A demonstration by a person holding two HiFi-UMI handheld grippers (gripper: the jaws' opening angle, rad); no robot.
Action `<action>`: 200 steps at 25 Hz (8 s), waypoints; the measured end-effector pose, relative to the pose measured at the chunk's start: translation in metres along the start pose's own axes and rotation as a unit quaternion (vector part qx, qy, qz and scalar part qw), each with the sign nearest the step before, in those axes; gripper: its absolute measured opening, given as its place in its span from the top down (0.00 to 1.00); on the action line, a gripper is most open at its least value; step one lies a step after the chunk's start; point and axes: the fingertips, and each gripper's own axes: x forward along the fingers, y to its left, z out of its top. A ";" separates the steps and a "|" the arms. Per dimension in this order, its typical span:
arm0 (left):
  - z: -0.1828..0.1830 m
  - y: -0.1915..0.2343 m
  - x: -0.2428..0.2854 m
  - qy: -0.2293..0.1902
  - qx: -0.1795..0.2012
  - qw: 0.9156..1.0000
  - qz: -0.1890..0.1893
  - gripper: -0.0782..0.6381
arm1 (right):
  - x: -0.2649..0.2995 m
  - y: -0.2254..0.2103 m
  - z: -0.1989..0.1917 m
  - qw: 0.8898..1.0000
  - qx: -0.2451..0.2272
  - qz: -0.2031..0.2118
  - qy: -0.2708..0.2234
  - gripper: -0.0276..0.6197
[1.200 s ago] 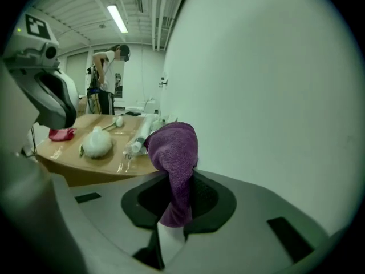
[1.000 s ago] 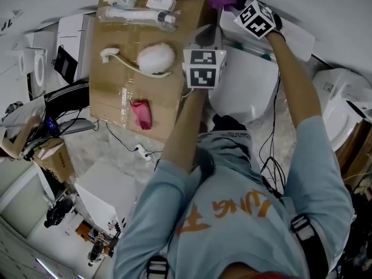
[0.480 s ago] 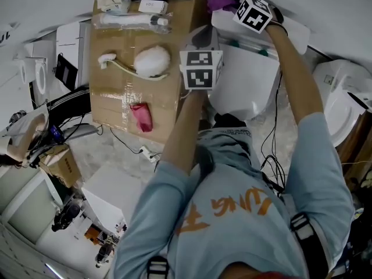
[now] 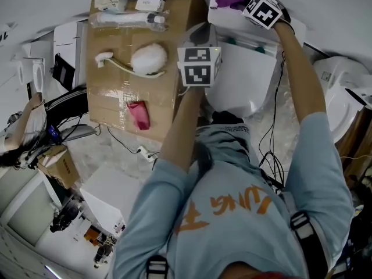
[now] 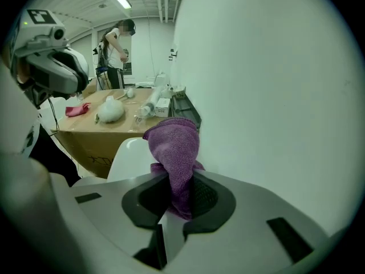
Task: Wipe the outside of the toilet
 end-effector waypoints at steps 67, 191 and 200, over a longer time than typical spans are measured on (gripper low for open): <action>-0.022 -0.028 -0.027 -0.014 -0.028 0.999 -0.033 0.86 | -0.194 0.004 -0.156 0.860 0.403 -0.247 -0.193 0.85; -0.090 -0.023 -0.038 0.023 -0.072 0.995 -0.063 0.86 | -0.182 0.128 -0.107 0.824 0.453 -0.267 -0.212 0.84; -0.117 0.018 -0.076 -0.001 -0.148 0.989 -0.018 0.86 | -0.132 0.171 -0.015 0.885 0.373 -0.180 -0.213 0.84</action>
